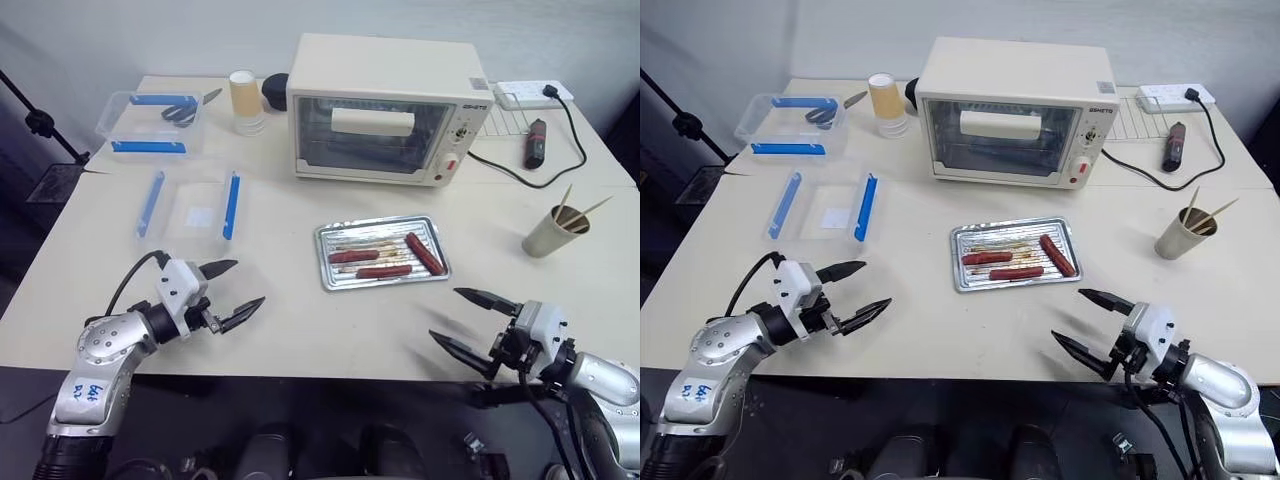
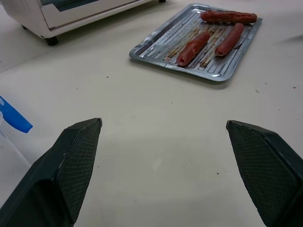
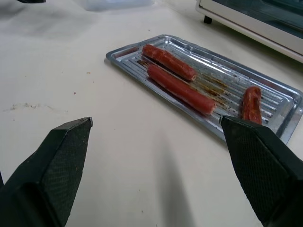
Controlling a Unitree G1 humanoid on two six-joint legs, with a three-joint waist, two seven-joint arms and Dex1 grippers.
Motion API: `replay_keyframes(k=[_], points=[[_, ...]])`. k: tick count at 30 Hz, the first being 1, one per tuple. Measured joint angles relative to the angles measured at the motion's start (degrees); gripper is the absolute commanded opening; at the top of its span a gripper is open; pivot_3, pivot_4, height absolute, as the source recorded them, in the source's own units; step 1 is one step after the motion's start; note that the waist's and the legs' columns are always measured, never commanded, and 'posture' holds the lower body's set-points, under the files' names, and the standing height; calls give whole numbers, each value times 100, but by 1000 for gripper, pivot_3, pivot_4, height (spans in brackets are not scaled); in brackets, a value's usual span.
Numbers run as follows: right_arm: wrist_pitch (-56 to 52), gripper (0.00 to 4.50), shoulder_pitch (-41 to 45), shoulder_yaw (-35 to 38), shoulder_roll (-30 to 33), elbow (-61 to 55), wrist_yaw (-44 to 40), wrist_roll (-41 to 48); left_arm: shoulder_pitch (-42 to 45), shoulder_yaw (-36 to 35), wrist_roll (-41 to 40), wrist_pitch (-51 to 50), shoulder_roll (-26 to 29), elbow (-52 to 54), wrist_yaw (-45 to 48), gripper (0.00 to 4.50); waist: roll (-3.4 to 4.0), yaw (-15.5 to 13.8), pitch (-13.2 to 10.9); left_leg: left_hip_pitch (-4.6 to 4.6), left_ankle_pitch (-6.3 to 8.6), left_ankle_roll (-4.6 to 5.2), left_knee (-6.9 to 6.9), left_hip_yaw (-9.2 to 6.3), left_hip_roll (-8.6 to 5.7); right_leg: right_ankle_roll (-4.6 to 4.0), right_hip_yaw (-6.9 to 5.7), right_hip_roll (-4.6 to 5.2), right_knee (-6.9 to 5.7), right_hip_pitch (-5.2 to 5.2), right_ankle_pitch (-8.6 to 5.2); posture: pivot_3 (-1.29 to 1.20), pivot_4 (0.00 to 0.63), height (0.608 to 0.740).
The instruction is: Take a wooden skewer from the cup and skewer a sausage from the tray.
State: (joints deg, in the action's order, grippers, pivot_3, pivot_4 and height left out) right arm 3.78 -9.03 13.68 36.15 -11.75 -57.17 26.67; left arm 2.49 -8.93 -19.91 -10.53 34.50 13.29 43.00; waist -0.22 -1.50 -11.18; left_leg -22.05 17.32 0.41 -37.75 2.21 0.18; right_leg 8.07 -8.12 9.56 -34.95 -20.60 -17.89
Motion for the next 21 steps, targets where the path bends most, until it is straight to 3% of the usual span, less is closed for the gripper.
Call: replay_keyframes(k=[6,10,15,21], points=[[-125,4500,11,178,-1,-288,308,-8,-83,9,-468,-450,101,135,368,4474,5,-12,-3,-4,0,0,0,-4,2,0,4,0,-3,-7,0,0,150,740],[-32,4500,-936,1376,112,-525,401,47,12,35,-811,-501,232,465,837,4474,7,-148,-4,-5,5,5,-1,13,-7,0,3,1,10,4,0,0,150,740],[304,4500,-1773,2764,151,26,380,0,534,395,-977,-451,227,503,1450,4474,7,-146,-4,6,4,10,-5,50,-10,1,38,-3,9,5,0,0,150,740],[227,4500,-1637,3200,911,694,189,-72,1322,918,-1001,-384,-101,345,1746,4474,10,26,-2,42,5,9,21,61,0,1,72,-10,1,6,0,0,150,740]])
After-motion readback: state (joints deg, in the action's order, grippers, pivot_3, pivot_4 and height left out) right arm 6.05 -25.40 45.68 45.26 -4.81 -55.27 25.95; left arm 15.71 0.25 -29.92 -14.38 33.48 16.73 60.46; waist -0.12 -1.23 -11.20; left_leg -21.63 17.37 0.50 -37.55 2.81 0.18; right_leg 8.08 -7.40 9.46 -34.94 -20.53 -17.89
